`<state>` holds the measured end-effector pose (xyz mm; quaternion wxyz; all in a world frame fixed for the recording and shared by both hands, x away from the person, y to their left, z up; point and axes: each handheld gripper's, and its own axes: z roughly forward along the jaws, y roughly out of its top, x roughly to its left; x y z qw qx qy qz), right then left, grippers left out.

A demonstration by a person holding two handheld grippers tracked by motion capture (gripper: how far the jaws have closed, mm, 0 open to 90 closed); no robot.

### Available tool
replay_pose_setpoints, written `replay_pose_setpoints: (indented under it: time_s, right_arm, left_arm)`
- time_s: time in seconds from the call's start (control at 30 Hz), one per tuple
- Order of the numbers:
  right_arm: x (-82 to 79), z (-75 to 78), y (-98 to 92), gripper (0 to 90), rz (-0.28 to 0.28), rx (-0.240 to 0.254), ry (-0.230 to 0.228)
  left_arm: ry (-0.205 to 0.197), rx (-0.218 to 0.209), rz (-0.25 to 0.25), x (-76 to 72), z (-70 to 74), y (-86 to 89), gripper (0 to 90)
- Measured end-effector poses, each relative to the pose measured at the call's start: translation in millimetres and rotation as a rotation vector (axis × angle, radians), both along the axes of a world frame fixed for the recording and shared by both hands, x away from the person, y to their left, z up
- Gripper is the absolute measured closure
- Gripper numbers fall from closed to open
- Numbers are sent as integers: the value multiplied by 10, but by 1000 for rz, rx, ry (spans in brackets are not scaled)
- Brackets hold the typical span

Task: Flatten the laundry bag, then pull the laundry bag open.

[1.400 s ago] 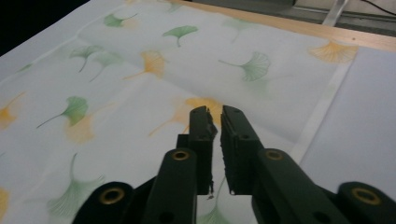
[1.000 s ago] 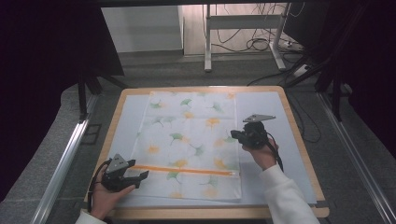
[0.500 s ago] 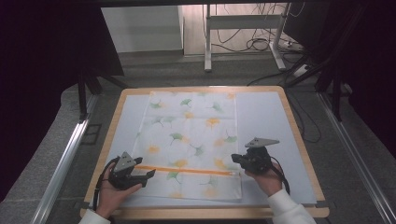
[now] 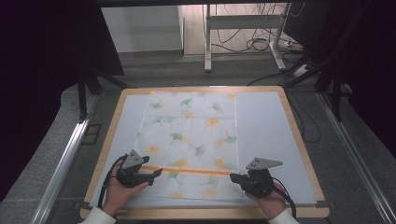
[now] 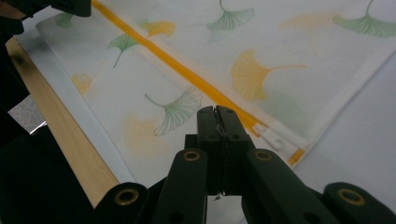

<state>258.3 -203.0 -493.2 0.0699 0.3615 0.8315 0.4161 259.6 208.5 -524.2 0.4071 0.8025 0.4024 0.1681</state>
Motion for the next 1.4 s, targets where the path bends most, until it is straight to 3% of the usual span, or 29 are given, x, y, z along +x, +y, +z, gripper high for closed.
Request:
replay_pose_setpoints:
  time_s: [0.13, 0.33, 0.8, 0.97, 1.23, 1.4]
  right_arm:
    - [-52, -62, -29, 876, -2, -15, 28]
    - [-141, -81, -100, 875, -7, -21, 29]
    - [-115, -182, -8, 873, 20, -91, 35]
    - [-85, -198, -8, 866, 25, -114, 40]
    - [-64, -193, -26, 868, 17, -137, 31]
    - [-65, -198, -14, 868, 16, -145, 28]
  left_arm:
    - [4, -4, -10, 25, 16, -61, 271]
    - [-14, 16, -42, 16, 45, -170, 270]
    - [-36, 22, -100, 143, 150, -453, 271]
    - [-53, 48, -145, 150, 198, -642, 271]
    - [-64, 73, -243, 161, 222, -1092, 270]
    - [-63, 69, -267, 180, 239, -1206, 270]
